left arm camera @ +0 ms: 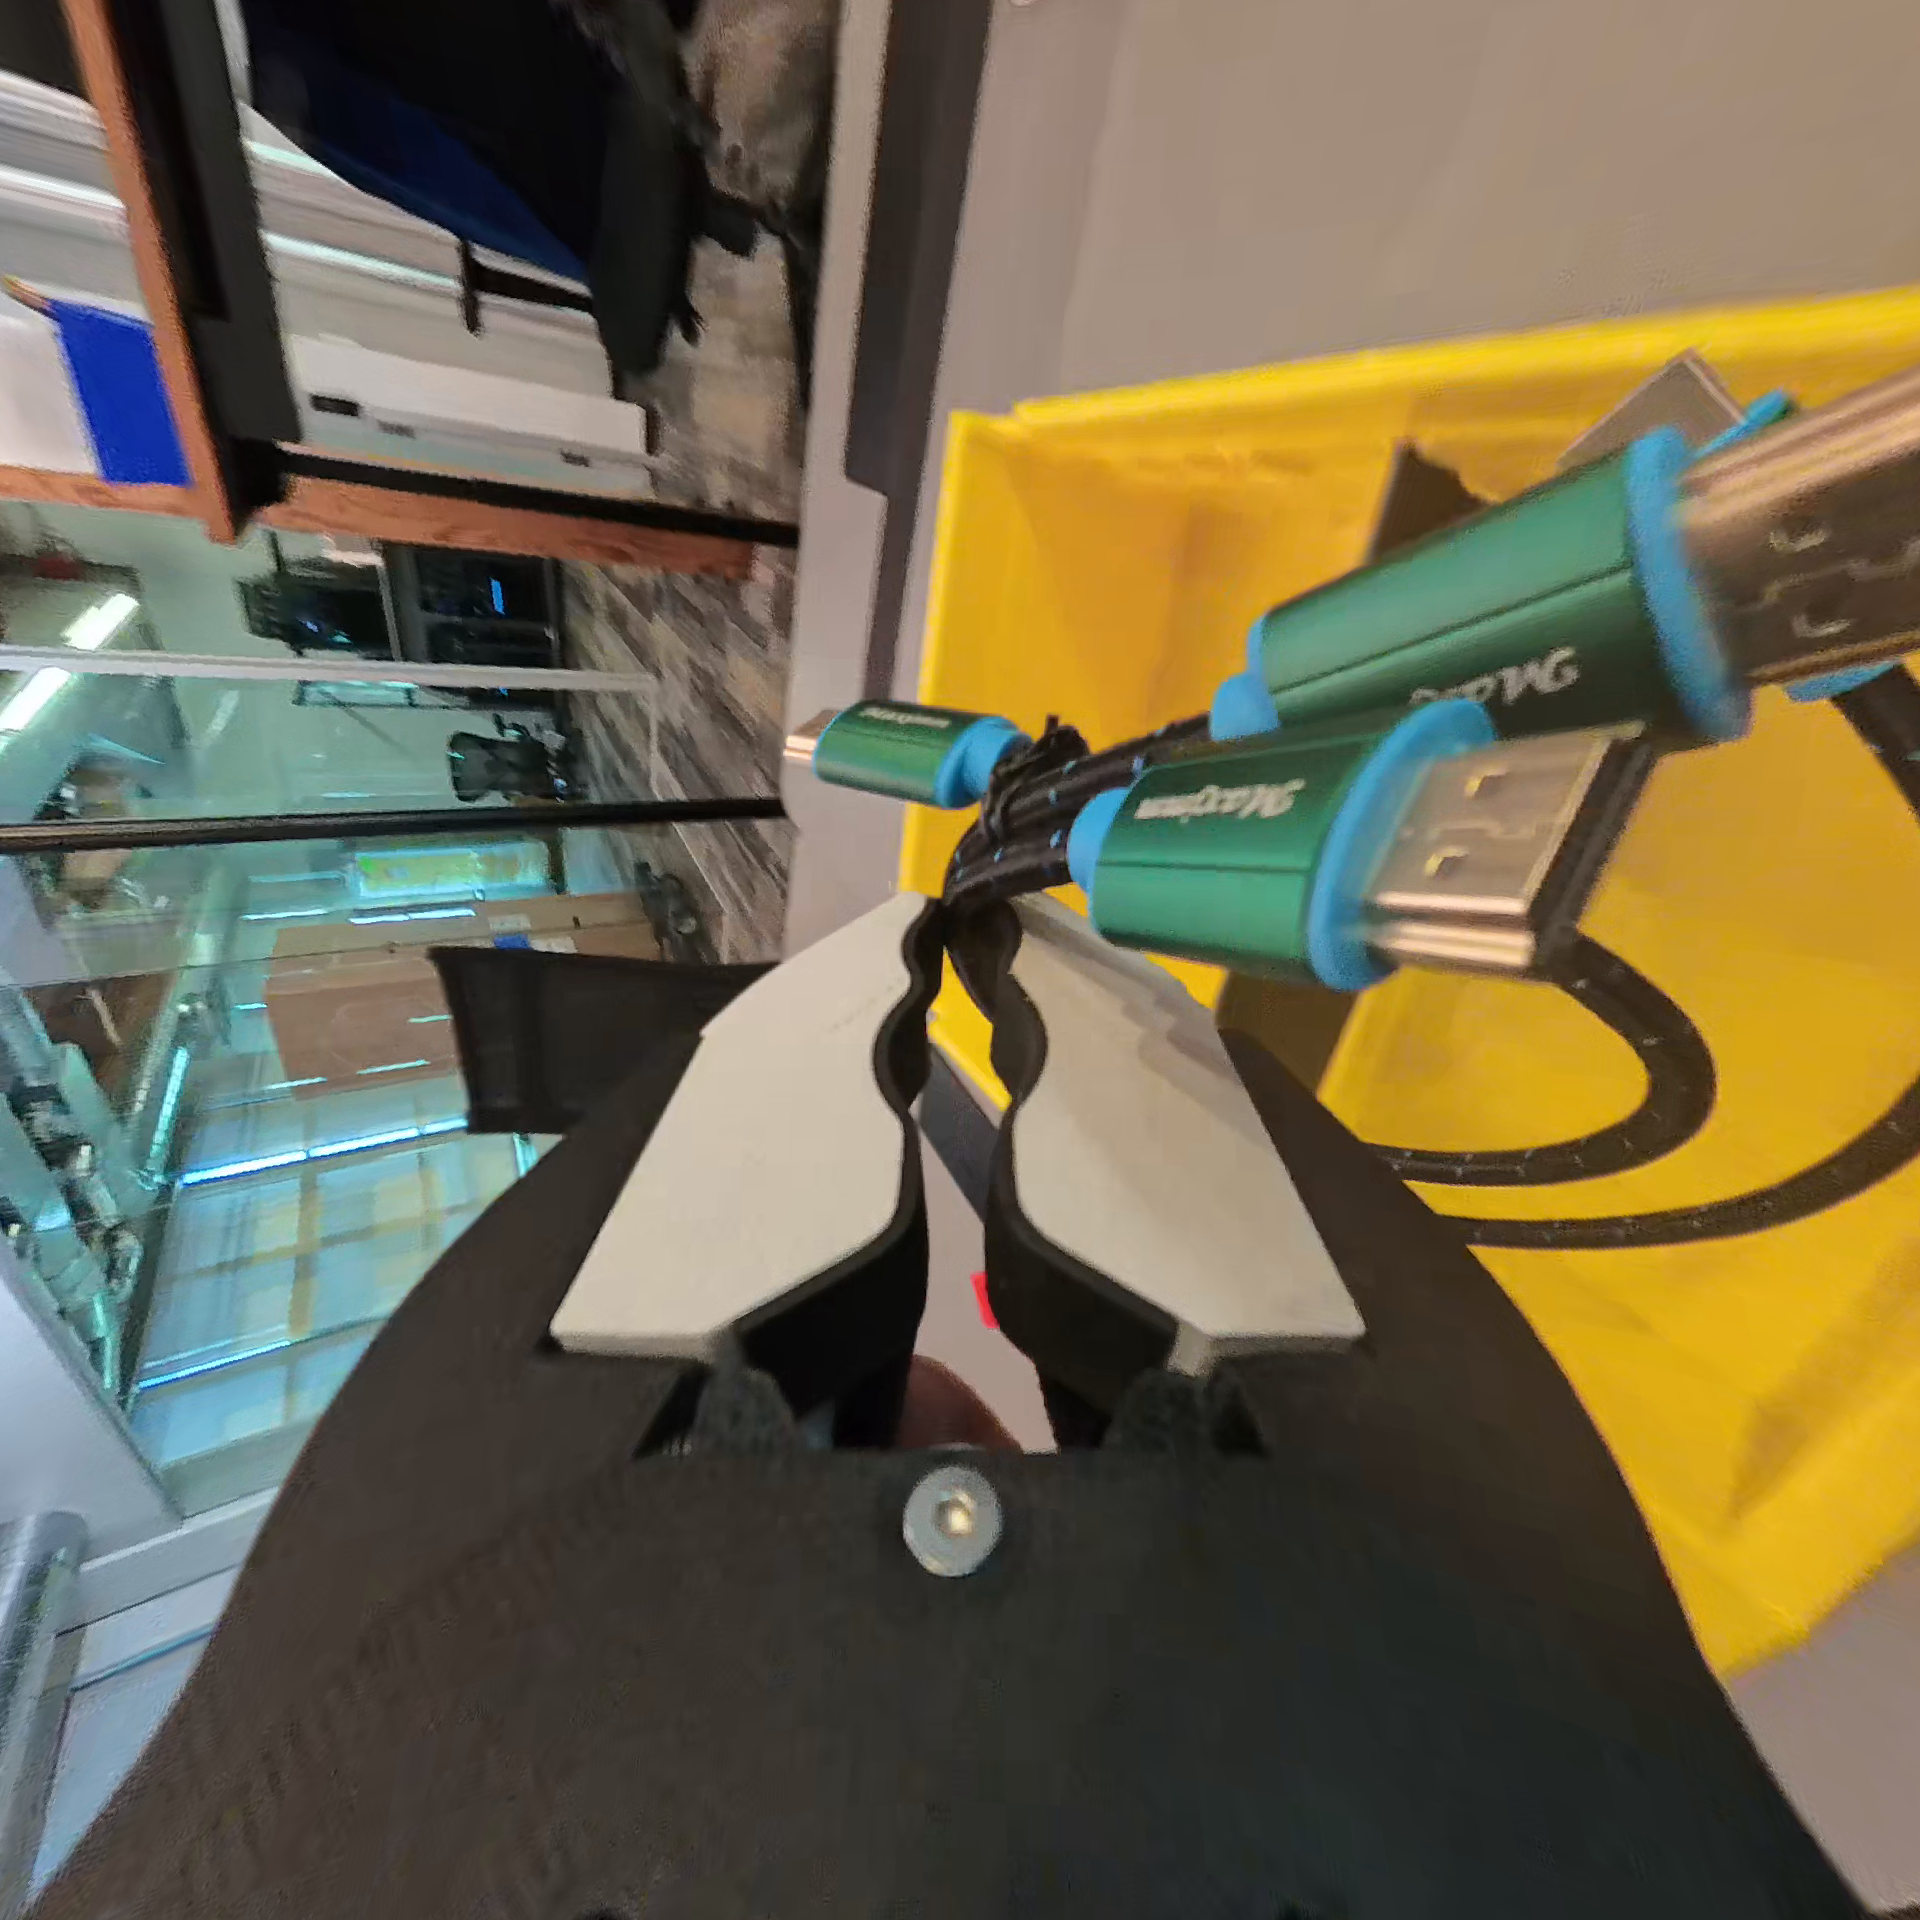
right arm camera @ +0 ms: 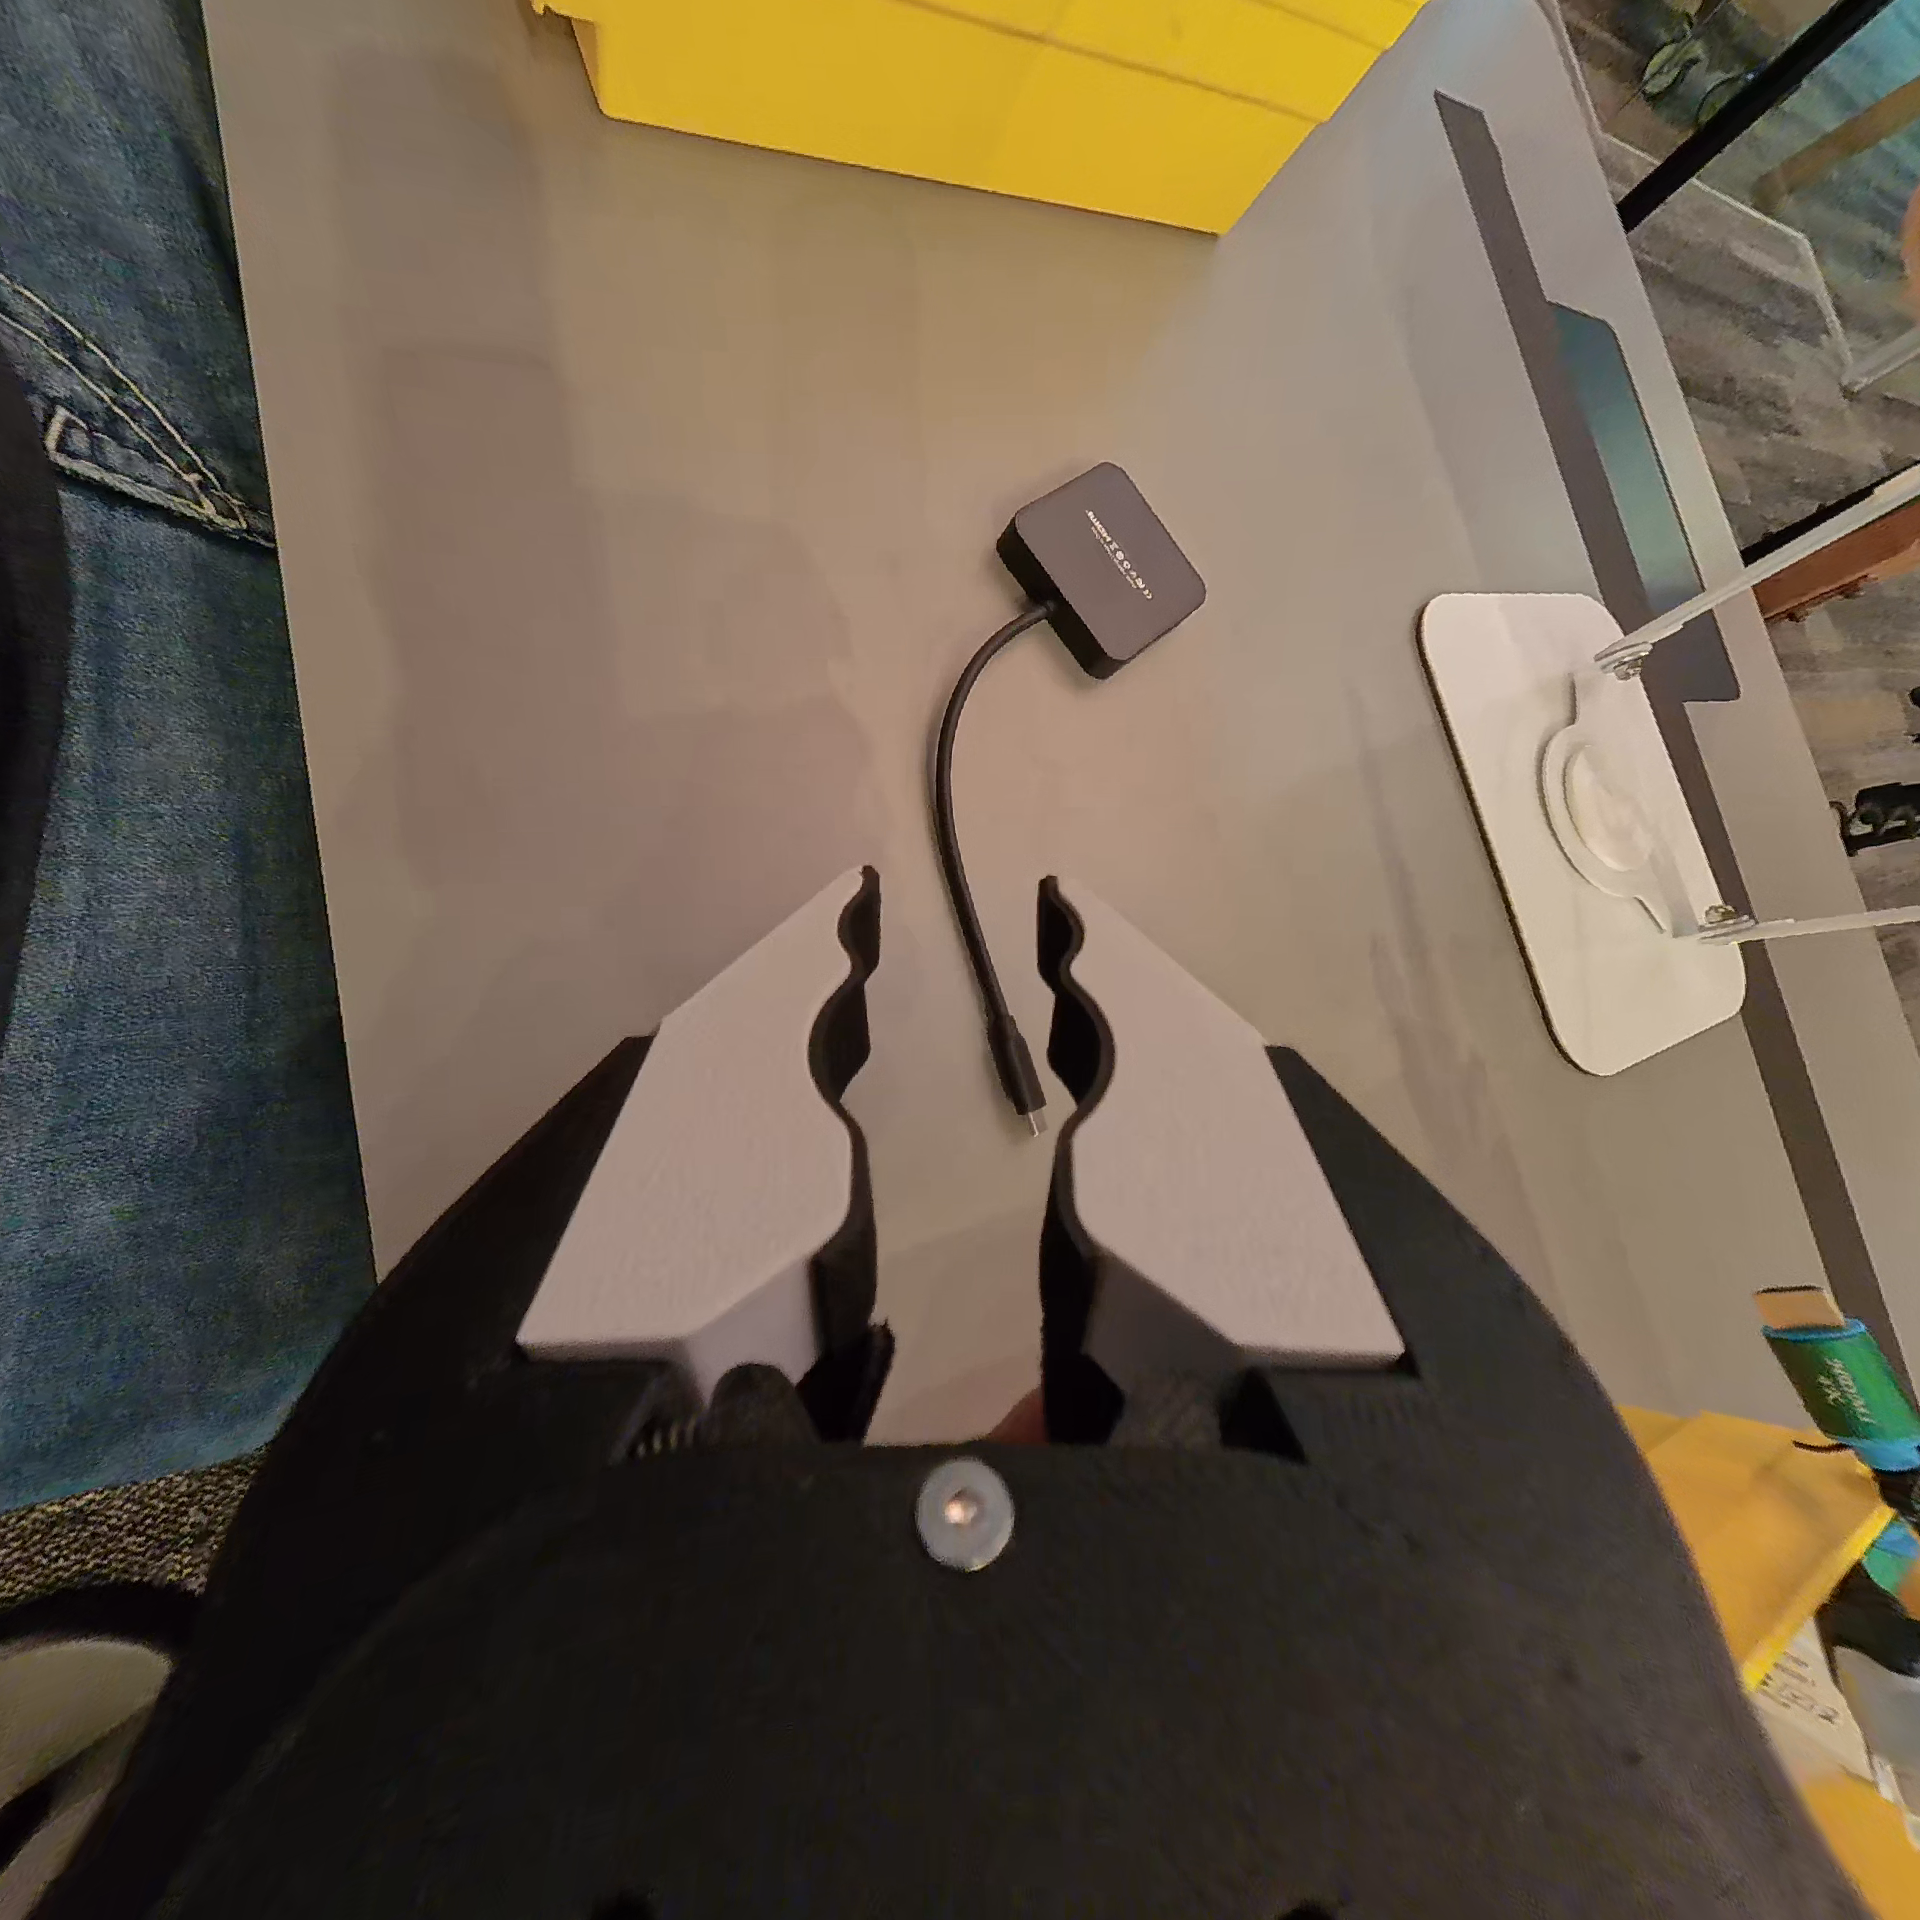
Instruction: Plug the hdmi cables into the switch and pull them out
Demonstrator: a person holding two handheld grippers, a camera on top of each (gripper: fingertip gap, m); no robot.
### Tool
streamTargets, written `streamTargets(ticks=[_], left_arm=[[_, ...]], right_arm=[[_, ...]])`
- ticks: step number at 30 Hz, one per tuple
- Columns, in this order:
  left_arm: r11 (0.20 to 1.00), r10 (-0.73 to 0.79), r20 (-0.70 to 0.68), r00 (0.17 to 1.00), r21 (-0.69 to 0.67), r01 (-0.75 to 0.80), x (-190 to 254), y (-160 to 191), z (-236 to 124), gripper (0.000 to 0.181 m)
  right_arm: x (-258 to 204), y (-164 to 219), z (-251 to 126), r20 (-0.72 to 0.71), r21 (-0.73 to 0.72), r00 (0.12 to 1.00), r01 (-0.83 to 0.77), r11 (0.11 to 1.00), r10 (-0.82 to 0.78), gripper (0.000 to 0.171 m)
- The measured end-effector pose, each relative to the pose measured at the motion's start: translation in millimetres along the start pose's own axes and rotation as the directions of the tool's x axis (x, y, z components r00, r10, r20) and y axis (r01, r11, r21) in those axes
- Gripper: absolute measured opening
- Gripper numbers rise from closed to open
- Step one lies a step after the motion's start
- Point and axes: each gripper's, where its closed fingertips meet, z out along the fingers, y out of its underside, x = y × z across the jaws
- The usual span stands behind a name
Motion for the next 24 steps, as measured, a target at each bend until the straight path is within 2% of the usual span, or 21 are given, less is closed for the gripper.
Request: streamTargets(ticks=[4,8,15,24], left_arm=[[0.996,0.011,-0.078,0.997,-0.086,-0.018,38,27,18,0.006],[0.995,-0.040,-0.124,0.991,-0.091,0.028,54,37,25,0.008],[0.996,-0.053,-0.101,0.993,-0.077,0.045,44,40,19,0.006],[0.996,-0.087,-0.020,0.996,-0.036,0.087,2,31,-14,0.006]], right_arm=[[-1,1,2,0.007,-0.007,1.000,0.004,1.000,-0.004,0.028],[-2,-2,5,0.012,-0.008,1.000,0.007,1.000,-0.007,0.028],[-3,-3,6,0.018,-0.011,1.000,0.011,1.000,-0.011,0.028],[-1,-3,4,0.011,-0.003,1.000,0.009,1.000,-0.009,0.028]])
